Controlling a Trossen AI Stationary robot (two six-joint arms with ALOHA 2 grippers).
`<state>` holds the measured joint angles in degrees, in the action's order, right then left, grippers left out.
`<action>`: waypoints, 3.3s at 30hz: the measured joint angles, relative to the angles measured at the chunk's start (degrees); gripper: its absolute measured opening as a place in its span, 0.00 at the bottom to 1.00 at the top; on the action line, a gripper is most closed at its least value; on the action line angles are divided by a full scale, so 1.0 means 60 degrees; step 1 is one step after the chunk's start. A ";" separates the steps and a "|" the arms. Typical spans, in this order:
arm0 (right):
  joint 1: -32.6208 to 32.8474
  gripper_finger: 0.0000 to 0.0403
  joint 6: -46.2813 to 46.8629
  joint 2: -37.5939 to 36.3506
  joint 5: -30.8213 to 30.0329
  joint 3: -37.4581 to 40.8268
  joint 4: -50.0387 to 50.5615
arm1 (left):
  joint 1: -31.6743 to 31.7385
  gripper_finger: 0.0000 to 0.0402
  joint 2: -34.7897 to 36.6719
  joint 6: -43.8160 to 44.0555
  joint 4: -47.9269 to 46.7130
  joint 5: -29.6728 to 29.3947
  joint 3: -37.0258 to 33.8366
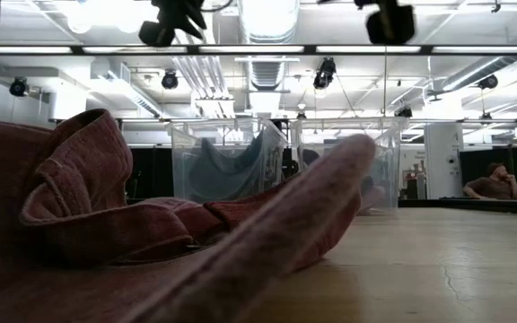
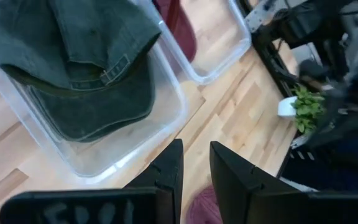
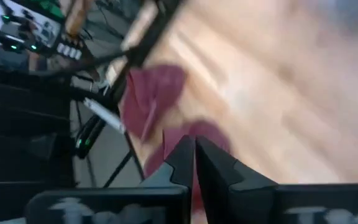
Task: Pick & Place hat
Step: Put the right red cap into the right transparent bin
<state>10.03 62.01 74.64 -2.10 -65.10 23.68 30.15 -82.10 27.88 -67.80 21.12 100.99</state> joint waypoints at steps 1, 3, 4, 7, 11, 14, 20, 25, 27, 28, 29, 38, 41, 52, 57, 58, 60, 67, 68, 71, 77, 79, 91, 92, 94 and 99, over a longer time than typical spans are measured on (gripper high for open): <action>0.0181 0.05 0.0481 0.0087 0.0063 0.0133 -0.0049 | 0.0000 0.18 0.0121 -0.0136 -0.0022 0.0022 0.0000; 0.0628 0.09 0.1484 0.0306 0.0084 0.0404 -0.0238 | 0.0000 0.18 0.0360 -0.0407 -0.0042 0.0073 0.0000; 0.0860 0.11 0.2046 0.0434 0.0093 0.0528 -0.0434 | 0.0000 0.18 0.0491 -0.0474 -0.0042 0.0075 0.0000; 0.1554 0.20 0.3480 0.1008 0.0115 0.0793 -0.1246 | 0.0003 0.18 0.0842 -0.0532 -0.0024 0.0073 0.0000; 0.2204 0.34 0.4857 0.1978 0.0106 0.1021 -0.2900 | 0.0002 0.18 0.1172 -0.0543 0.0081 0.0073 0.0000; 0.2545 0.41 0.5600 0.2821 0.0104 0.1053 -0.4432 | 0.0000 0.18 0.1348 -0.0551 0.0082 0.0073 0.0000; 0.3009 0.46 0.6537 0.4587 0.0430 0.0351 -0.5552 | 0.0004 0.18 0.1460 -0.0655 0.0085 0.0073 0.0000; 0.3372 0.45 0.7198 0.5764 0.1388 -0.0637 -0.5502 | 0.0004 0.18 0.1481 -0.0859 0.0079 0.0073 0.0000; 0.3512 0.44 0.7408 0.6175 0.1489 -0.1018 -0.5484 | 0.0004 0.18 0.1453 -0.0881 0.0082 0.0063 -0.0004; 0.3569 0.44 0.7468 0.6377 0.1595 -0.1210 -0.5492 | 0.0004 0.18 0.1446 -0.0882 0.0079 0.0062 -0.0004; 0.3617 0.44 0.7496 0.6577 0.1721 -0.1388 -0.5500 | 0.0004 0.18 0.1441 -0.0882 0.0075 0.0053 -0.0004; 0.3726 0.43 0.7648 0.7406 0.2935 -0.2248 -0.5388 | 0.0004 0.18 0.1423 -0.0885 0.0079 0.0037 -0.0011; 0.3729 0.42 0.7721 0.7167 0.2942 -0.2237 -0.4184 | 0.0004 0.18 0.1423 -0.0882 0.0079 0.0033 -0.0011; 0.3366 0.44 0.6932 0.7017 0.1888 -0.2204 -0.2329 | 0.0007 0.18 0.1423 -0.0791 0.0079 -0.0105 -0.0011; 0.3354 0.44 0.7095 0.7022 0.1855 -0.2068 -0.2217 | 0.0007 0.18 0.1420 -0.0787 0.0078 -0.0105 -0.0014; 0.3349 0.44 0.7134 0.7022 0.1850 -0.2016 -0.2184 | 0.0007 0.18 0.1419 -0.0787 0.0079 -0.0105 -0.0011; 0.3317 0.44 0.7098 0.7033 0.1783 -0.1949 -0.2182 | 0.0007 0.18 0.1419 -0.0791 0.0079 -0.0109 -0.0015; 0.3032 0.42 0.6813 0.7033 0.1583 -0.1719 -0.2651 | 0.0006 0.18 0.1419 -0.0851 0.0081 -0.0217 -0.0012; 0.2993 0.41 0.6748 0.7031 0.1579 -0.1719 -0.2679 | 0.0007 0.18 0.1419 -0.0855 0.0079 -0.0256 -0.0013; 0.2897 0.38 0.6432 0.7029 0.1579 -0.1685 -0.2760 | 0.0007 0.18 0.1419 -0.0860 0.0079 -0.0279 -0.0013; 0.2747 0.26 0.6104 0.7091 0.1603 -0.1659 -0.2798 | 0.0007 0.18 0.1419 -0.0921 0.0082 -0.0305 -0.0015; 0.2692 0.19 0.5942 0.7091 0.1600 -0.1635 -0.2799 | 0.0007 0.18 0.1419 -0.0929 0.0082 -0.0373 -0.0015; 0.2482 0.04 0.5375 0.6830 0.1590 -0.1734 -0.2761 | 0.0007 0.18 0.1419 -0.0947 0.0082 -0.0708 -0.0015; 0.2450 0.04 0.5329 0.6738 0.1582 -0.1734 -0.2761 | 0.0007 0.18 0.1419 -0.0949 0.0082 -0.0710 -0.0015; 0.2364 0.03 0.5189 0.6519 0.1512 -0.1734 -0.2702 | 0.0007 0.18 0.1419 -0.0969 0.0082 -0.0714 -0.0015; 0.2064 0.03 0.4624 0.5518 0.1127 -0.1738 -0.1322 | 0.0004 0.18 0.1416 -0.0967 0.0082 -0.0717 -0.0015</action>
<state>22.42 89.75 107.75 4.67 -75.53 15.75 30.17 -73.60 22.08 -67.31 16.82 100.90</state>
